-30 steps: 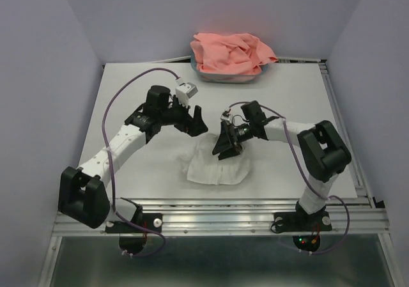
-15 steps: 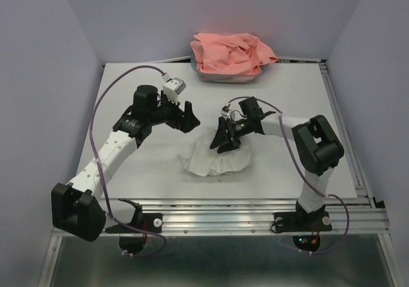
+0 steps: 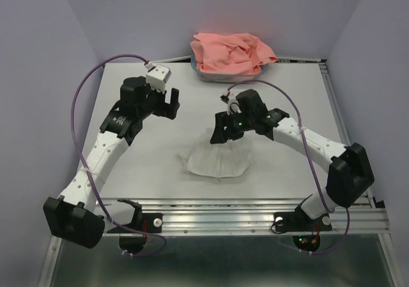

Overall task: Fold and stack the skirts
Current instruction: Neatly place the folded skirt to the corner

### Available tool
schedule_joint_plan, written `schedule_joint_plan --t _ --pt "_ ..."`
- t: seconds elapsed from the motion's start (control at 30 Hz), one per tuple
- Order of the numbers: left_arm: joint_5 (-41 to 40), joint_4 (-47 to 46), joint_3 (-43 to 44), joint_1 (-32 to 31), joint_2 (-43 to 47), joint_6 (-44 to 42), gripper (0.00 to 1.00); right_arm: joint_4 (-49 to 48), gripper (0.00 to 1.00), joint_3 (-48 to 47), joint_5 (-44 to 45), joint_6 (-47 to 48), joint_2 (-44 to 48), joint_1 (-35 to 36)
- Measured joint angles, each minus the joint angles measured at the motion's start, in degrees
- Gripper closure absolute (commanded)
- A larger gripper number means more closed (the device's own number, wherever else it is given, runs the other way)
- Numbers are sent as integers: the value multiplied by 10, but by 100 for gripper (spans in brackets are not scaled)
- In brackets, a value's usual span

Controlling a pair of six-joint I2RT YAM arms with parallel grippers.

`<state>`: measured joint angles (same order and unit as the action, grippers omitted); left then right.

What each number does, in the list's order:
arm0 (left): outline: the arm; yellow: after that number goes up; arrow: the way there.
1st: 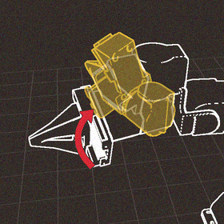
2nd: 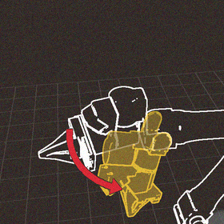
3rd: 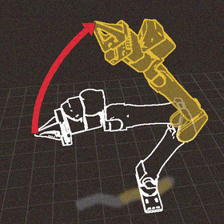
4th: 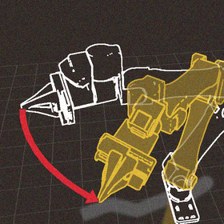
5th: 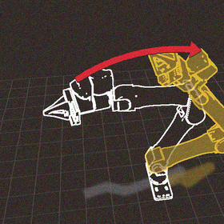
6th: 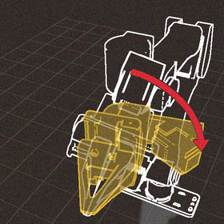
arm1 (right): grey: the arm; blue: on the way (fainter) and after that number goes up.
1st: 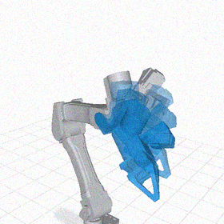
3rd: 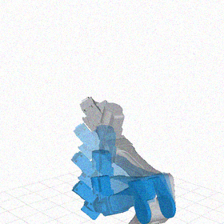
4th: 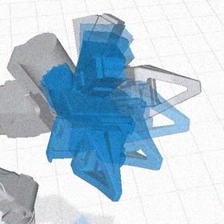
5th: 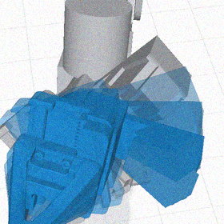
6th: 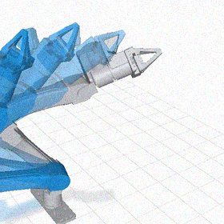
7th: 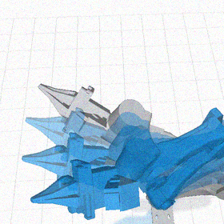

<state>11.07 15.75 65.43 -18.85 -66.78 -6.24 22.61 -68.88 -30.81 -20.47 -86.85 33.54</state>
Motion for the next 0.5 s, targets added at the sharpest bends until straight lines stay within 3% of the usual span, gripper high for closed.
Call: schedule_joint_plan --t 0.23,0.5 --pt "-38 11 3 4 0 -25 1 44 27 6 178 -2 -85 109" --pt "-60 8 3 10 0 -41 1 28 27 -13 347 22 -193 121"
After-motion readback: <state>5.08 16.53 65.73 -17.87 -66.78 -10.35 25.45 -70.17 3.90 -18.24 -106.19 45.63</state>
